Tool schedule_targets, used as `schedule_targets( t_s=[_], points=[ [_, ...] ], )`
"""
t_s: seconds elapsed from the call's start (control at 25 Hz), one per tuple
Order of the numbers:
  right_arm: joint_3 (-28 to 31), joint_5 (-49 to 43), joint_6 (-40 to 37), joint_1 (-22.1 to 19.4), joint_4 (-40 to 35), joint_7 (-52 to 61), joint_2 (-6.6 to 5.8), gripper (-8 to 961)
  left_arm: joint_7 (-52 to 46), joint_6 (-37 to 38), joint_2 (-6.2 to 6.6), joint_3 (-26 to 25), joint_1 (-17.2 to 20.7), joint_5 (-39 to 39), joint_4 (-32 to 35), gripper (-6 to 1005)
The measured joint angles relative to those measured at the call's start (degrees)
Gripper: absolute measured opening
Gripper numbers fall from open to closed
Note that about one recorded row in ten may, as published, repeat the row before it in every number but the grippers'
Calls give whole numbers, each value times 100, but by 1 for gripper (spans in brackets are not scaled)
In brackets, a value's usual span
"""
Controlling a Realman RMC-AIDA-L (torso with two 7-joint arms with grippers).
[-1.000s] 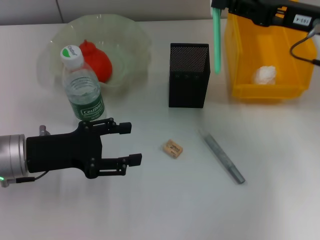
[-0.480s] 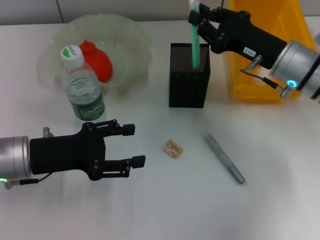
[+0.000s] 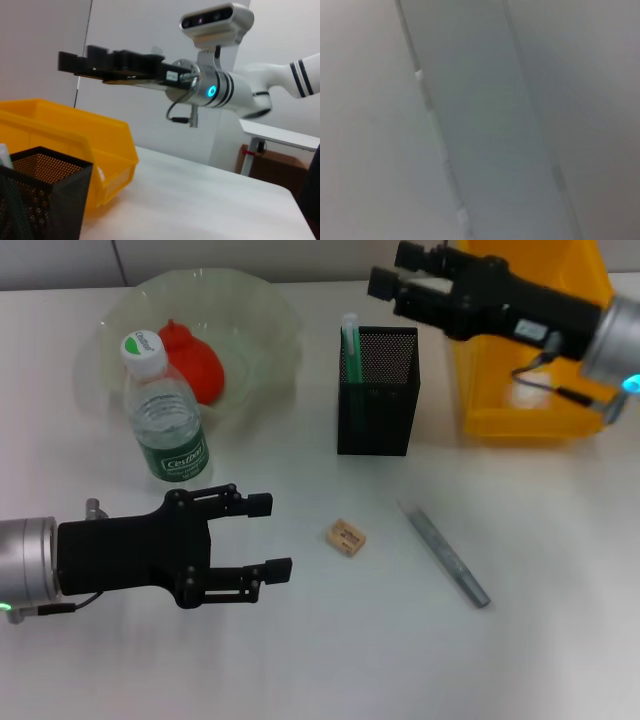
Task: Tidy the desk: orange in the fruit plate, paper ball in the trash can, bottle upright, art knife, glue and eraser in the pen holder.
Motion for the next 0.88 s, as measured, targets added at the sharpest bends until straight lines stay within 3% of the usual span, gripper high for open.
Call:
schedule_targets(
  t_s=[0.04, 0.08, 0.12, 0.16, 0.2, 0.24, 0.28, 0.36, 0.52, 0.56, 0.72, 0.76, 0.88],
  points=[
    [-60, -578, -205, -263, -1107, 1054, 4, 515, 0, 25, 10, 5, 0, 0, -3, 798],
    [-60, -578, -205, -263, -1107, 1054, 4, 570, 0, 41, 23, 8, 0, 0, -4, 798],
    [-60, -875, -325, -349, -1623, 1515, 7, 624, 0, 44, 28, 9, 1, 0, -1, 798],
    [-66, -1593, -620, -467, -2749, 2442, 20, 679, 0, 64, 38, 7, 17, 0, 12, 798],
    [-66, -1593, -620, -467, -2749, 2442, 20, 702, 0, 64, 38, 7, 17, 0, 12, 798],
    [-159, -2270, -976, -480, -3638, 3116, 23, 724, 0, 82, 51, 6, 23, 0, 14, 798],
    [-159, -2270, -976, -480, -3638, 3116, 23, 747, -1, 107, 66, 5, 30, 1, 17, 798],
    [-531, -3340, -1733, -249, -4651, 4004, 17, 792, -24, 189, 134, 5, 41, 13, 28, 798],
    [-978, -4344, -2490, 173, -5148, 4746, 6, 805, -109, 310, 222, 1, 51, 39, 38, 798],
    [-1345, -4879, -2772, 491, -5223, 5104, 6, 808, -122, 350, 243, -2, 50, 57, 42, 798],
    [-2011, -5489, -2861, 844, -5120, 5547, 16, 820, -187, 421, 290, -41, 51, 142, 90, 799],
    [-2494, -5761, -2689, 1010, -4896, 5791, 36, 824, -225, 421, 295, -42, 55, 143, 115, 799],
    [-2909, -5860, -2383, 1134, -4597, 5925, 51, 830, -236, 413, 295, -43, 59, 144, 123, 799]
  ],
)
